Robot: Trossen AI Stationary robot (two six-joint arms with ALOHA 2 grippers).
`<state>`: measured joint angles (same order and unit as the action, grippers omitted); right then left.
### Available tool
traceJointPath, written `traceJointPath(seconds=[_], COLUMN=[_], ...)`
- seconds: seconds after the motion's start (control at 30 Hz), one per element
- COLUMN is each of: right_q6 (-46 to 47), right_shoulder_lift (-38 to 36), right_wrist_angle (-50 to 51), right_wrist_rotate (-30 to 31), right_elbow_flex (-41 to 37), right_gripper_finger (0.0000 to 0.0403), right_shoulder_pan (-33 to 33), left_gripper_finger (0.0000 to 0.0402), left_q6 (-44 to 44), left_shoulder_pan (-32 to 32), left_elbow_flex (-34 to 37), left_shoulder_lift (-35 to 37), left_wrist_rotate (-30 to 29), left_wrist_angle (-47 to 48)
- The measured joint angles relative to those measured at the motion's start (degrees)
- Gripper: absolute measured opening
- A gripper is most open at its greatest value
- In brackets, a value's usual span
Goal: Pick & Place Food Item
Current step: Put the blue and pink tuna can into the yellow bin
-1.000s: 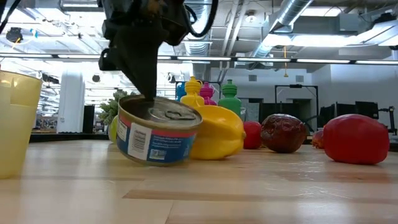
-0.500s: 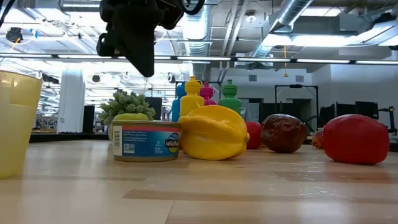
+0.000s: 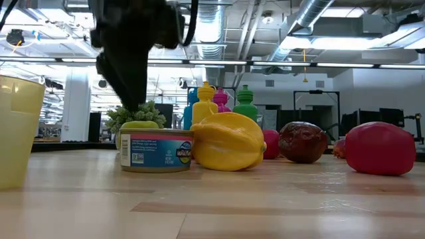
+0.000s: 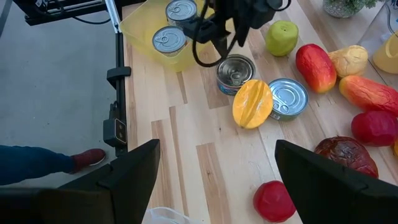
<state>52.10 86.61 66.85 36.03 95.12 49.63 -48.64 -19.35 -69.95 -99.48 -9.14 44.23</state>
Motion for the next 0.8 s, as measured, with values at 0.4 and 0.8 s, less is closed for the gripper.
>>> traceJointPath(seconds=[0.4,0.8], right_q6=[0.0,0.0], right_shoulder_lift=[0.0,0.0], right_wrist_angle=[0.0,0.0], right_wrist_rotate=[0.0,0.0], right_elbow_flex=[0.0,0.0], right_gripper_finger=[0.0312,0.0312], right_shoulder_pan=[0.0,0.0], left_gripper_finger=[0.0291,0.0021], left_q6=[-6.7,-7.3], left_shoulder_pan=[0.5,4.1], left_elbow_flex=[7.5,11.7], left_shoulder_lift=[0.0,0.4], left_wrist_rotate=[-1.8,9.6], left_wrist_angle=[-5.6,-12.5])
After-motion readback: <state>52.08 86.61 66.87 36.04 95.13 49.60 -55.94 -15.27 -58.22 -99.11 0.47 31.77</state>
